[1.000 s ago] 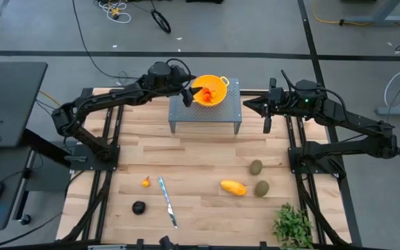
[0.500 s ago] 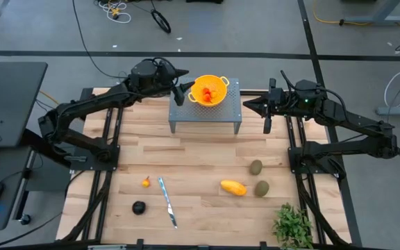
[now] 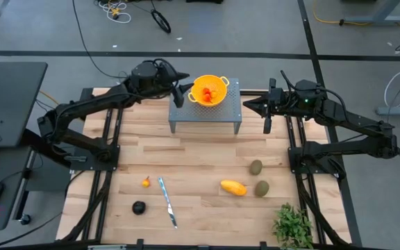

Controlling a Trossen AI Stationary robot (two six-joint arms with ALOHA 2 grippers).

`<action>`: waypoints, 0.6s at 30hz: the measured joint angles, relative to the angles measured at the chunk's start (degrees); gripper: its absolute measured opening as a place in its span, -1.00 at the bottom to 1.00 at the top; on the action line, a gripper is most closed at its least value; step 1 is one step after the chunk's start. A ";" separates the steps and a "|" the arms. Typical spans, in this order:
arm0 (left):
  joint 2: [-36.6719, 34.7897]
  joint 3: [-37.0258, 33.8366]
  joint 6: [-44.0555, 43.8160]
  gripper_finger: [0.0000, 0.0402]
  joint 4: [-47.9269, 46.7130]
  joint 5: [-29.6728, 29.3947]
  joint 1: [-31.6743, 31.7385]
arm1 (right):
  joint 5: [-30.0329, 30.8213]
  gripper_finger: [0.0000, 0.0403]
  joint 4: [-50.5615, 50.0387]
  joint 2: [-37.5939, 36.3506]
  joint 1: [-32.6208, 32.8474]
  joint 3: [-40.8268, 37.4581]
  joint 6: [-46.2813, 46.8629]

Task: Pick & Place Fruit
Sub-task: Put the kiwi into the colander bowl on the shelf

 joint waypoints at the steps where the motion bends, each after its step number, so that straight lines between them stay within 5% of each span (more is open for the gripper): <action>1: -0.31 0.00 -0.55 -0.04 -0.23 0.68 -0.40 | 0.00 -0.91 0.00 0.00 0.00 0.00 0.00; 18: -1.33 0.04 0.66 -0.47 0.38 1.43 -11.35 | 0.00 -0.91 0.00 0.02 0.00 0.00 0.00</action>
